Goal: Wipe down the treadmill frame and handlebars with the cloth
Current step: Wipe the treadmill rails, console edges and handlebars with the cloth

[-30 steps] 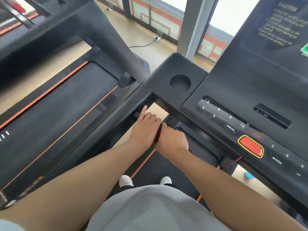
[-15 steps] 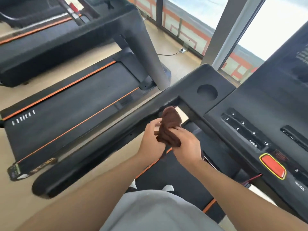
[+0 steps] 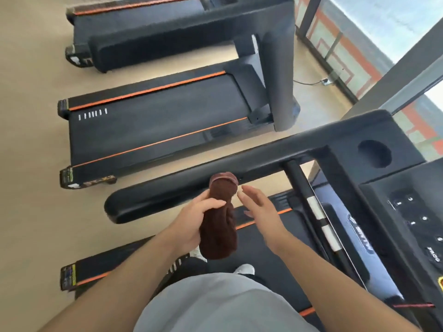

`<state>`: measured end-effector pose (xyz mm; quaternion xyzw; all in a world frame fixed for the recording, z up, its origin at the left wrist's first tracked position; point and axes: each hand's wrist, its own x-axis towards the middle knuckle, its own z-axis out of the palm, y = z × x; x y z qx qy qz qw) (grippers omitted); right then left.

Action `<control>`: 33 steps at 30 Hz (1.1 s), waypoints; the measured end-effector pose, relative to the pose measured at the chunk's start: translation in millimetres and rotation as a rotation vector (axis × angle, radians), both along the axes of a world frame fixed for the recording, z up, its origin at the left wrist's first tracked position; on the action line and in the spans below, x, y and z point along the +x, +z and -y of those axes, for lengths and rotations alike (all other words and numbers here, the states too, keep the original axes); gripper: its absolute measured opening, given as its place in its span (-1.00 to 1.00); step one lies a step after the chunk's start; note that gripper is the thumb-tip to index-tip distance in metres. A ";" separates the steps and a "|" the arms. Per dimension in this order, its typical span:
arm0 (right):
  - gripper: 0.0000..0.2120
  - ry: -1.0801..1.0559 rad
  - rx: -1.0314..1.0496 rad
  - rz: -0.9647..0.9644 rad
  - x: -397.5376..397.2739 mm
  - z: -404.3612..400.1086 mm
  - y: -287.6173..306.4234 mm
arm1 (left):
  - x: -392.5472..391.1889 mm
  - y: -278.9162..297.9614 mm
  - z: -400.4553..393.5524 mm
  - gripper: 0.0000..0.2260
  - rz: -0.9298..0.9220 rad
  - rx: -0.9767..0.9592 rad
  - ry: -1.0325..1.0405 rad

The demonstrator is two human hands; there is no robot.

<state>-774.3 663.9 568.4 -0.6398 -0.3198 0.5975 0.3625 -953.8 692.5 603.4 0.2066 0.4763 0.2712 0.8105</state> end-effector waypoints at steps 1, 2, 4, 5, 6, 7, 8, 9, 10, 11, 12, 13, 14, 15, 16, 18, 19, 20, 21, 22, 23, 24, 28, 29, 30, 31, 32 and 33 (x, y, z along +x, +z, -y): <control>-0.66 0.096 -0.088 -0.131 -3.1 -2.2 -4.1 | -8.2 2.0 0.0 -0.56 0.011 0.023 -0.006; -0.62 0.188 -0.157 -0.222 -9.2 -3.4 -5.2 | -15.6 6.2 0.5 -0.54 0.014 0.050 -0.015; -0.51 0.306 -0.174 -0.271 -19.6 -4.9 -4.5 | -29.1 11.2 0.8 -0.56 -0.050 0.094 -0.016; -0.47 0.312 -0.153 -0.281 -24.9 -6.9 -4.9 | -36.8 13.7 1.2 -0.57 -0.121 0.139 -0.019; -0.50 0.290 -0.127 -0.304 -30.4 -9.7 -2.4 | -44.9 15.7 2.0 -0.58 -0.228 0.200 -0.026; -0.61 0.227 -0.103 -0.341 -36.2 -12.6 -0.1 | -53.3 16.6 3.6 -0.60 -0.364 0.263 -0.029; -0.70 0.166 -0.063 -0.343 -41.8 -15.7 3.5 | -61.7 17.5 6.5 -0.64 -0.509 0.315 -0.005; -0.77 0.110 -0.010 -0.313 -47.1 -19.4 8.6 | -70.4 17.1 10.0 -0.69 -0.637 0.349 0.051; -0.77 0.064 0.057 -0.239 -52.7 -21.9 15.2 | -77.8 19.8 13.6 -0.73 -0.739 0.363 0.120; -0.72 0.026 0.129 -0.154 -58.4 -23.3 23.0 | -85.3 22.1 17.3 -0.74 -0.820 0.369 0.198; -0.67 0.003 0.208 -0.068 -64.1 -25.6 31.6 | -93.2 25.9 19.8 -0.74 -0.879 0.371 0.291; -0.65 -0.023 0.275 -0.002 -70.8 -29.0 44.0 | -103.1 27.8 20.0 -0.75 -0.922 0.377 0.390; -0.66 -0.041 0.319 0.046 -76.7 -33.9 54.1 | -112.8 30.3 18.1 -0.77 -0.954 0.386 0.475; -0.69 -0.039 0.346 0.075 -82.3 -40.7 66.1 | -124.1 29.6 13.7 -0.77 -0.979 0.391 0.539; -0.72 -0.025 0.365 0.104 -88.4 -49.5 73.7 | -135.4 28.3 6.7 -0.74 -0.982 0.391 0.586; -0.79 0.031 0.363 0.261 -101.7 -70.8 76.3 | -159.0 19.4 -12.4 -0.64 -0.962 0.360 0.615; -0.71 0.078 0.377 0.453 -107.9 -82.1 71.3 | -170.5 12.3 -23.2 -0.55 -0.975 0.325 0.590; -0.56 0.173 0.430 0.649 -112.6 -91.8 63.1 | -181.1 6.0 -33.0 -0.44 -1.007 0.295 0.541; -0.42 0.326 0.495 0.805 -118.6 -98.4 55.7 | -191.2 -1.9 -39.7 -0.37 -1.042 0.289 0.472; -0.29 0.540 0.523 0.906 -126.2 -102.0 46.5 | -199.6 -8.9 -43.6 -0.36 -1.049 0.321 0.371; -0.17 0.788 0.512 0.979 -136.7 -102.5 39.8 | -205.2 -14.6 -44.5 -0.40 -1.012 0.371 0.232; -0.04 1.013 0.487 1.059 -146.6 -101.6 30.6 | -207.0 -19.8 -42.2 -0.45 -0.932 0.424 0.069; 0.05 1.313 0.536 1.300 -182.2 -109.0 7.5 | -202.7 -43.7 -31.3 -0.50 -0.740 0.594 -0.093; 0.00 1.334 0.545 1.287 -191.0 -116.9 6.7 | -203.8 -49.6 -33.0 -0.53 -0.763 0.603 -0.017; -0.05 1.366 0.549 1.251 -201.0 -124.6 8.6 | -206.3 -55.7 -35.9 -0.56 -0.814 0.597 0.040; -0.09 1.405 0.537 1.208 -211.0 -130.6 10.7 | -210.0 -62.6 -39.1 -0.58 -0.842 0.559 0.078; -0.13 1.446 0.520 1.170 -220.5 -135.8 11.2 | -215.0 -69.1 -41.6 -0.59 -0.822 0.484 0.109; -0.16 1.488 0.493 1.137 -229.0 -140.5 11.6 | -220.3 -75.5 -42.8 -0.59 -0.754 0.398 0.153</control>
